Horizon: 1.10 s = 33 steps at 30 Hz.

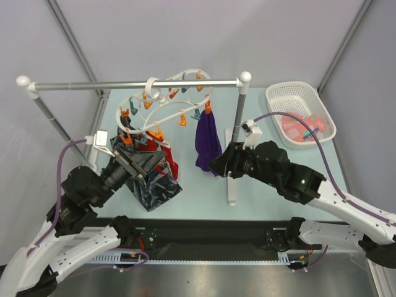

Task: Clip the socks to the hanger
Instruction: Open the clamp at the hanger.

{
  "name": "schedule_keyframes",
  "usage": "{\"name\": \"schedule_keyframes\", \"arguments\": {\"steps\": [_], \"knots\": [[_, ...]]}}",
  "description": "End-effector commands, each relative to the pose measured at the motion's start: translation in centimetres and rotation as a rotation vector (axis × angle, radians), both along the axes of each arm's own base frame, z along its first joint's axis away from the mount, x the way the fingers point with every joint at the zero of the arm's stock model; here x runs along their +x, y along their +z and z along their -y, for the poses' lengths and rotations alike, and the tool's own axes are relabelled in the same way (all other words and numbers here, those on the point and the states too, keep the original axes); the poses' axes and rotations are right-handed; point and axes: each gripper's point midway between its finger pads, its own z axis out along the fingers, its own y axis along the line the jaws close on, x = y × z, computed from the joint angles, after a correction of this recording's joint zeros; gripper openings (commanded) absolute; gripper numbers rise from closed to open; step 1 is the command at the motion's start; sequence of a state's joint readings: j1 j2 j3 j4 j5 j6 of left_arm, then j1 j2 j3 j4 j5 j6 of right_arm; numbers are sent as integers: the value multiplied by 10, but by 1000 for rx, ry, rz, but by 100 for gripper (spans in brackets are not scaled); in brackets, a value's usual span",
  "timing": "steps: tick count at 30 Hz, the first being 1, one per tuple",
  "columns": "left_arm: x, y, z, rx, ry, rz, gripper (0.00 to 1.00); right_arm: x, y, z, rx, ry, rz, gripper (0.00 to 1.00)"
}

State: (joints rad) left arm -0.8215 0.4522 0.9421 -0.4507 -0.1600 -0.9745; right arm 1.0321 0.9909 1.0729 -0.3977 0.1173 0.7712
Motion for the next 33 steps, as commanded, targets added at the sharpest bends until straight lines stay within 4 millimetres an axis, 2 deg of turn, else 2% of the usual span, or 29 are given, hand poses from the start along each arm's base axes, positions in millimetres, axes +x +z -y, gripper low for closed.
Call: {"name": "schedule_keyframes", "arguments": {"steps": [1,3,5,6,8,11,15,17,20,21,23,24,25,26,27,28,29,30,33], "knots": [[-3,13,32,-3,-136,67,51,-1,-14,26,-112,-6,99,53],[-1,9,48,9,-191,61,50,-3,-4,33,-73,-10,144,50],[4,12,56,8,-204,105,47,0,-7,38,-74,-28,174,47],[10,8,59,22,-191,112,46,0,3,41,-40,-41,203,47],[16,5,60,55,-160,172,43,1,12,45,-22,-46,232,46],[30,5,49,85,-55,258,42,-2,31,50,13,-41,277,45],[41,-1,43,159,11,296,45,-1,30,58,-30,-39,306,46],[45,-3,44,168,19,304,52,0,31,56,-37,-25,325,50],[44,-5,46,153,7,292,54,0,37,42,-19,49,383,58],[42,-7,47,154,-2,293,54,1,50,36,23,62,434,61],[36,-1,42,109,0,311,54,-2,51,23,32,144,521,68],[35,-3,40,98,2,306,54,-2,71,15,97,157,614,70],[35,-11,39,97,5,291,54,0,62,10,69,180,674,72],[33,-12,36,65,8,270,54,2,63,6,77,185,716,73],[30,-11,31,36,17,267,55,5,75,1,117,177,787,74],[29,-18,30,25,18,248,56,2,76,-5,126,208,843,74],[27,-18,28,-6,15,229,56,3,68,-9,101,226,904,73],[23,-17,24,-29,14,229,56,4,76,-14,129,220,972,73],[18,-23,20,-34,9,204,57,5,74,-26,119,232,1136,69]]}}
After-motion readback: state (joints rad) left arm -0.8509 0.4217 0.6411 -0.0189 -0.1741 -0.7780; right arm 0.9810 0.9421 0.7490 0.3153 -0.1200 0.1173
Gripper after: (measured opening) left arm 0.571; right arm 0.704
